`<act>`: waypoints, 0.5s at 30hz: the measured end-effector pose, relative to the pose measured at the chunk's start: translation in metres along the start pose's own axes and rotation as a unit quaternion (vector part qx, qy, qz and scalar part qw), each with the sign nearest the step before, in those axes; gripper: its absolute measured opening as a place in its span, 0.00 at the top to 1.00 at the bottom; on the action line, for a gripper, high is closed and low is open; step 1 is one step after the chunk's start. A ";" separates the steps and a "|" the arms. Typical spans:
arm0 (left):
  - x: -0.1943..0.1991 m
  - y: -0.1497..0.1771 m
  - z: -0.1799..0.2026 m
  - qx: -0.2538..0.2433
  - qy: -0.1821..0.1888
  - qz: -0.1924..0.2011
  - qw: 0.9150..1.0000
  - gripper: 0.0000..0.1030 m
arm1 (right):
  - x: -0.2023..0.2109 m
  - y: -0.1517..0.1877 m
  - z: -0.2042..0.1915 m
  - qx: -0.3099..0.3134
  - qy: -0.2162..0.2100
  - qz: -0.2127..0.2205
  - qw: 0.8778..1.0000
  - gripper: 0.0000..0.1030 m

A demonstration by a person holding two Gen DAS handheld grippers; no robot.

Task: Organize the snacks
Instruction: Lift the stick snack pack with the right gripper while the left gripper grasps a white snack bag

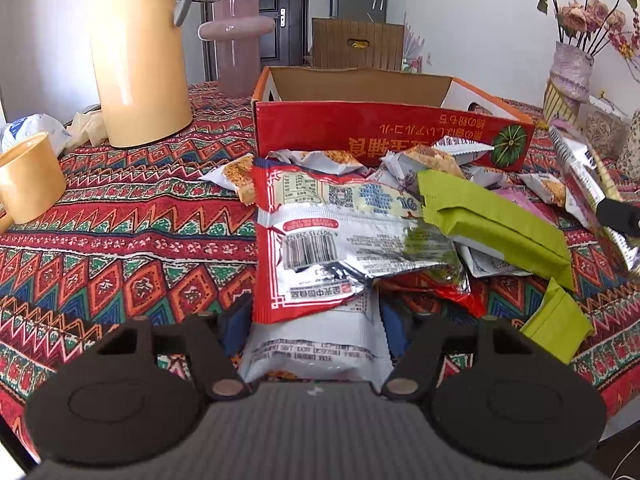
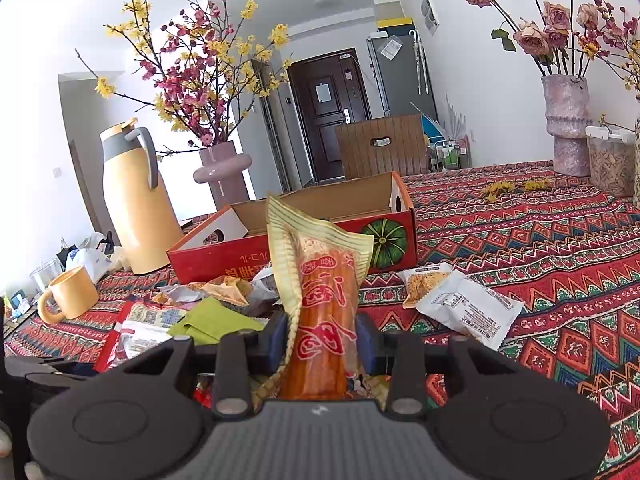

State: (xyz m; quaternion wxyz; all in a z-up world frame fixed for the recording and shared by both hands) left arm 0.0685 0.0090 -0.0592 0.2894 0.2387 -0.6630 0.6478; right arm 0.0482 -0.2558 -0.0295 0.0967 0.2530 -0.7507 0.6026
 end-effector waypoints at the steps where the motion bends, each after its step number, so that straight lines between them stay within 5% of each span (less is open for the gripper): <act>1: 0.001 0.000 -0.002 0.000 0.000 0.001 1.000 0.39 | -0.001 0.000 -0.001 0.000 0.000 -0.001 1.000 0.65; 15: 0.021 0.001 -0.037 0.027 -0.030 0.035 0.999 0.43 | -0.003 0.000 -0.008 0.005 -0.003 -0.005 1.000 0.65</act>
Point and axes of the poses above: each gripper's, at about its wrist camera, not at the fingertips, and x roughly against the way its jaws point, z to its right, y to its underside, the point moved 2 cm from there along -x, roughly the way its jaws point, and after that the axes turned 3 degrees about -z, right-handed, at the moved point
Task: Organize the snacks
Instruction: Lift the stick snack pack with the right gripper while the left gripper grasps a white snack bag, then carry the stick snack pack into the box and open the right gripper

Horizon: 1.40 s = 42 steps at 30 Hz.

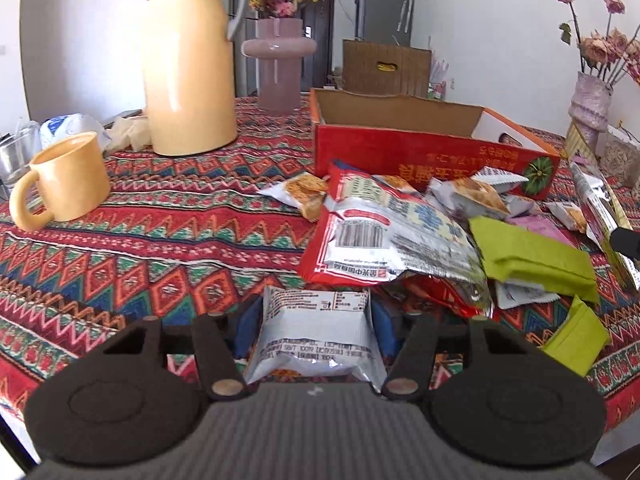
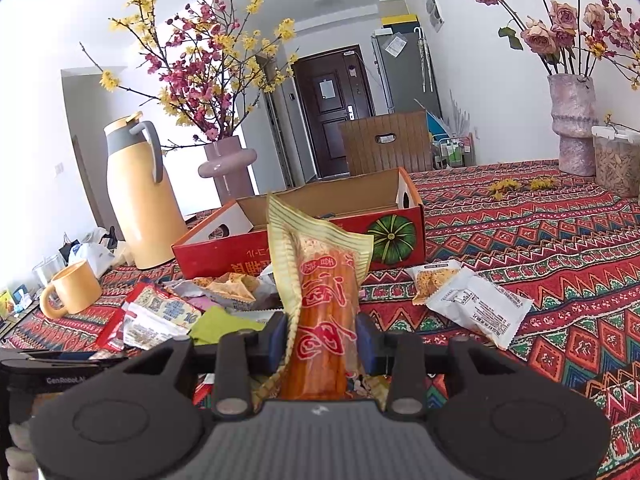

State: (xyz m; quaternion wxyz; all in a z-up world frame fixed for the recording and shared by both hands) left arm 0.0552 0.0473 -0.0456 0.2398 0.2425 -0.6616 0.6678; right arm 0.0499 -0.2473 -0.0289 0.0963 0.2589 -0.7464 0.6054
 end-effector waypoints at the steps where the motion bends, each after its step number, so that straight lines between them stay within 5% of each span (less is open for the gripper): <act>1: 0.002 -0.001 -0.003 0.002 -0.002 0.004 1.000 0.43 | 0.000 0.000 -0.001 0.000 0.000 0.000 1.000 0.65; 23: 0.025 -0.053 -0.013 0.014 -0.017 0.072 0.997 0.42 | -0.021 -0.028 -0.011 0.014 0.002 0.014 1.000 0.65; 42: -0.021 -0.148 0.027 0.018 0.010 0.095 0.995 0.42 | -0.083 -0.123 -0.008 0.038 0.028 0.050 0.998 0.65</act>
Point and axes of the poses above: each gripper's, at about its wrist camera, not at the fingertips, and x roughly against the way its jaws point, z to its right, y to its underside, the point moved 2 cm from there along -x, roughly the way its jaws point, and after that the axes turned 3 degrees about -z, right-handed, at the moved point
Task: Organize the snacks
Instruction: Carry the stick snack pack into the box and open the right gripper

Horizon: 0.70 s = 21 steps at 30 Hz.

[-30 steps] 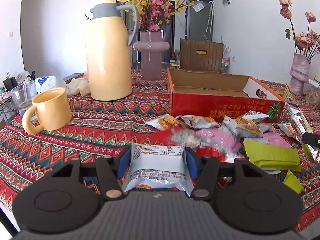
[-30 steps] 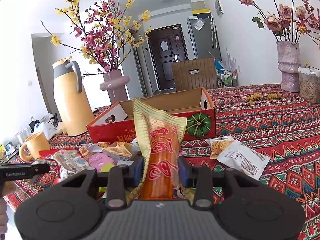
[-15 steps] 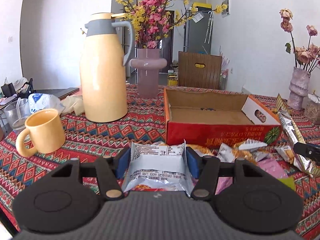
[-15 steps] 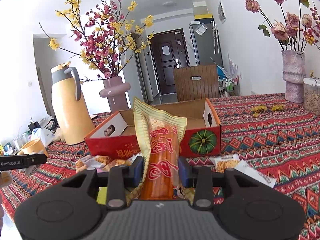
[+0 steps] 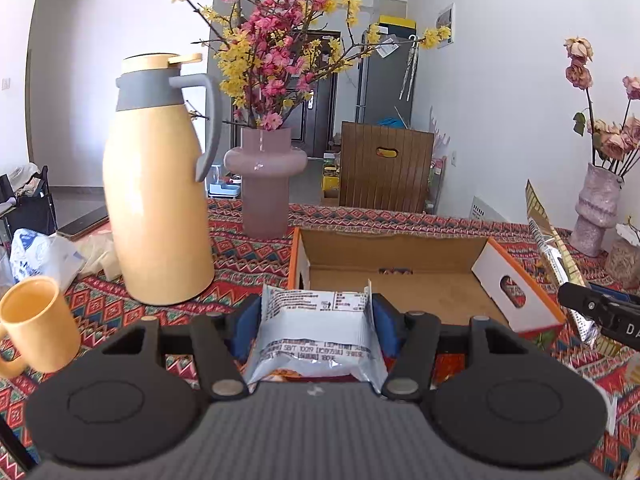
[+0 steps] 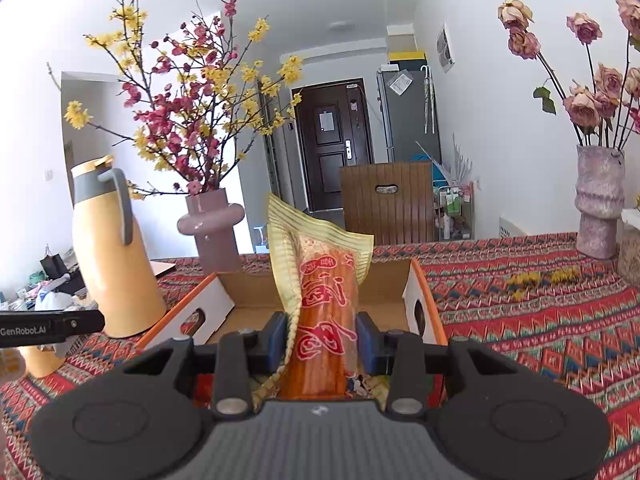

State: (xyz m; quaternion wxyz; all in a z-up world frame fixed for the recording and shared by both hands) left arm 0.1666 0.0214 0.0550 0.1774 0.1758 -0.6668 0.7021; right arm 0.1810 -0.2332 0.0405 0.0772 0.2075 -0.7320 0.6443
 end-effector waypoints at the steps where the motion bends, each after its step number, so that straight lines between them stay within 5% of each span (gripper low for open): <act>1: -0.006 -0.005 0.003 0.000 -0.001 0.001 1.000 0.42 | -0.006 -0.005 0.001 0.001 0.002 -0.001 1.000 0.65; 11: -0.065 -0.035 0.023 0.021 -0.020 -0.009 1.000 0.42 | -0.077 -0.027 0.001 0.004 0.034 -0.044 0.998 0.65; 21: -0.112 -0.017 0.025 0.027 -0.046 -0.029 0.998 0.42 | -0.121 -0.002 0.006 0.010 0.076 -0.056 0.996 0.65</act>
Point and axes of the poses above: each gripper's, at about its wrist camera, not at the fingertips, and x roughly against the way its jaws point, z to its right, y to its underside, the point moved 2 cm from there along -x, roughly the way its jaws point, and after that the axes turned 3 degrees about -z, right-handed, at the moved point
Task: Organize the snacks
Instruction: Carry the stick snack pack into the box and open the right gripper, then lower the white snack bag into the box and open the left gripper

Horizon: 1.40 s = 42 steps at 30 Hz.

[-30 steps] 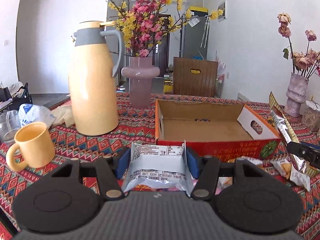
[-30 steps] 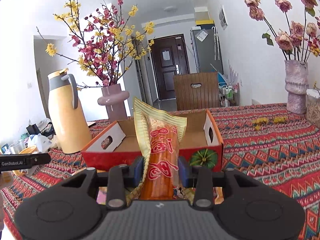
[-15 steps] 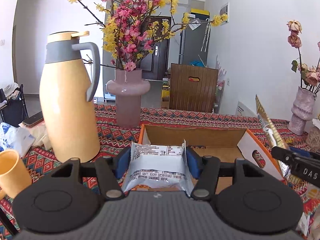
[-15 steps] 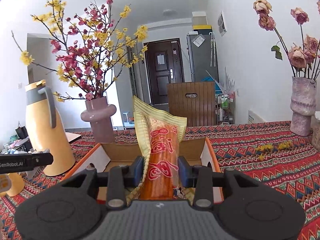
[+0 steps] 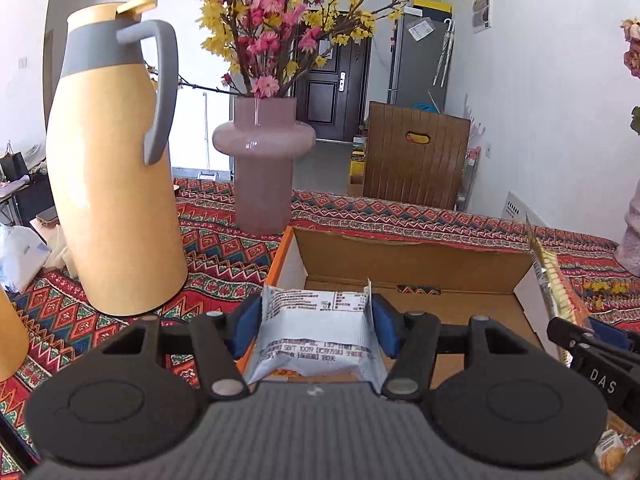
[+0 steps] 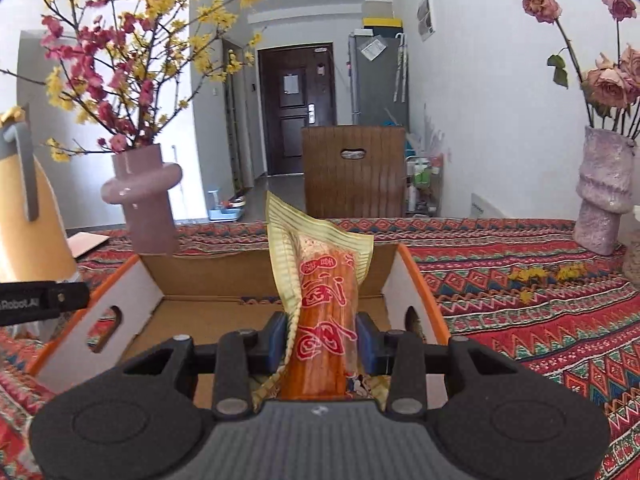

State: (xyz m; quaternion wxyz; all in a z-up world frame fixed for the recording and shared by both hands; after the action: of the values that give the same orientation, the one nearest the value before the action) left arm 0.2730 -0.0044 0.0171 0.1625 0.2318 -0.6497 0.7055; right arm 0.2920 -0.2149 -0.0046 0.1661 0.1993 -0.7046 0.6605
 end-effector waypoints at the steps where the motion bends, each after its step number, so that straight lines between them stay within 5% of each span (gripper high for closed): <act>1: -0.001 0.001 0.000 -0.003 -0.001 -0.001 1.000 0.42 | -0.001 0.000 0.000 0.001 -0.002 -0.001 1.000 0.65; 9: -0.002 0.006 -0.003 0.004 0.013 0.008 1.000 0.34 | -0.003 0.006 -0.003 0.008 -0.015 -0.010 1.000 0.62; 12: 0.004 0.006 -0.006 0.011 0.016 0.021 1.000 0.17 | 0.001 0.008 -0.005 0.009 -0.026 -0.008 1.000 0.51; 15: 0.010 0.005 -0.010 0.020 0.016 0.038 0.999 0.01 | 0.009 0.008 -0.003 0.004 -0.031 0.005 1.000 0.36; 17: 0.013 0.004 -0.012 0.027 0.014 0.047 0.998 0.00 | 0.014 0.007 0.000 -0.005 -0.030 0.018 0.999 0.02; 18: 0.013 0.004 -0.012 0.030 0.015 0.049 0.998 0.00 | 0.016 0.007 0.002 -0.011 -0.028 0.024 0.999 0.00; 42: 0.049 -0.009 -0.009 0.027 0.008 0.061 0.998 0.00 | 0.061 -0.012 0.002 -0.014 -0.035 0.068 0.997 0.00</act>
State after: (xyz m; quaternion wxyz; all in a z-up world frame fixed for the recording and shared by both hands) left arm 0.2360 0.0019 0.0503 0.1179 0.1902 -0.6419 0.7334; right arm 0.2447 -0.2207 0.0359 0.0985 0.1717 -0.7313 0.6527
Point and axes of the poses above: each gripper's, at about its wrist camera, not at the fingertips, and x roughly against the way its jaws point, z to its right, y to its underside, the point moved 2 cm from there along -x, roughly the way its jaws point, and after that the axes turned 3 degrees about -z, right-handed, at the moved point
